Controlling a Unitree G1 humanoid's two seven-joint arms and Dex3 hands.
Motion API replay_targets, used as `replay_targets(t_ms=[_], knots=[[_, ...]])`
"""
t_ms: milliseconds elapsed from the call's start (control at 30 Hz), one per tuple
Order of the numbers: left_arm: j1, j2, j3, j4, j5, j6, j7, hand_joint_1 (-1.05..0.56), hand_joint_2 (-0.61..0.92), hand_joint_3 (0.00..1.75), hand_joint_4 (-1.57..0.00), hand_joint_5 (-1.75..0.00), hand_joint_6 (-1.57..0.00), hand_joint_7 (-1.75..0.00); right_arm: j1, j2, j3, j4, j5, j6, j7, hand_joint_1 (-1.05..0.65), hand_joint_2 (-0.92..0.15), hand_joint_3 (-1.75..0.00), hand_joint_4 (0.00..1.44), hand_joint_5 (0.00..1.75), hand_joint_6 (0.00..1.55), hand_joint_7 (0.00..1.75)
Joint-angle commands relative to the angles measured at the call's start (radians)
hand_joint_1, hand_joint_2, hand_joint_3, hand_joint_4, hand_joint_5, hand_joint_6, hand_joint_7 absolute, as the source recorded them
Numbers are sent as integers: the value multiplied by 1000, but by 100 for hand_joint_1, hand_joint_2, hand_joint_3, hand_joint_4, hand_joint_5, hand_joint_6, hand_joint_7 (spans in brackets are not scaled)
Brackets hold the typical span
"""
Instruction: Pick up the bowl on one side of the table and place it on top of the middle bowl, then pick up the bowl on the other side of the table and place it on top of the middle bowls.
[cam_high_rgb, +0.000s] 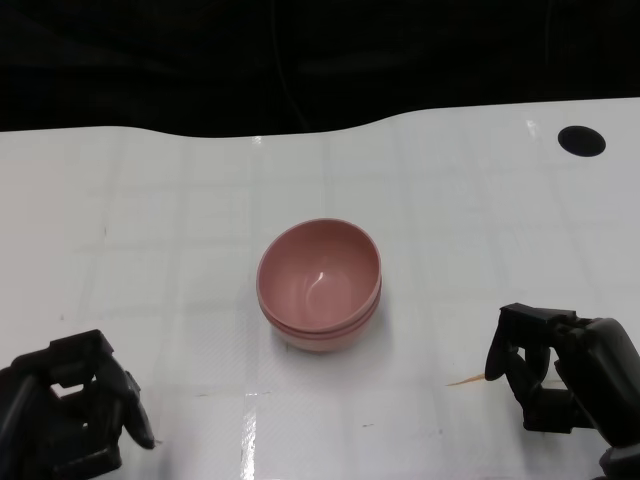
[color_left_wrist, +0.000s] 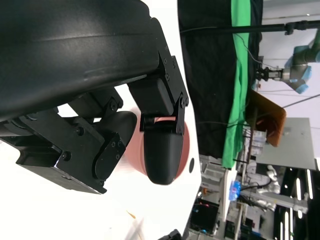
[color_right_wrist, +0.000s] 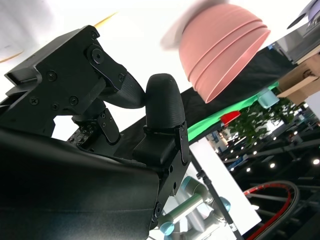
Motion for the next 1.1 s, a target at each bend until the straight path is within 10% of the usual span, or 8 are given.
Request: replay_targets(t_ms=[33, 467, 1100], knots=[[3, -13, 17, -3, 21, 3, -1, -1, 39, 155, -97, -175, -86, -172, 10, -32, -16, -1, 27, -20, 15, -17, -39, -142, 92, 175, 70, 165], [-28, -65, 25, 39, 76, -30, -19, -2, 42, 150, -99, -175, -86, -175, 20, 8, -42, 29, 272, -82, 277, -15, -45, -130, 94, 175, 75, 162], [-26, -79, 35, 37, 132, -58, -16, 0, 43, 145, -96, -175, -82, -175, 35, 38, -107, 21, 297, -77, 353, -15, -50, -120, 93, 175, 72, 165]])
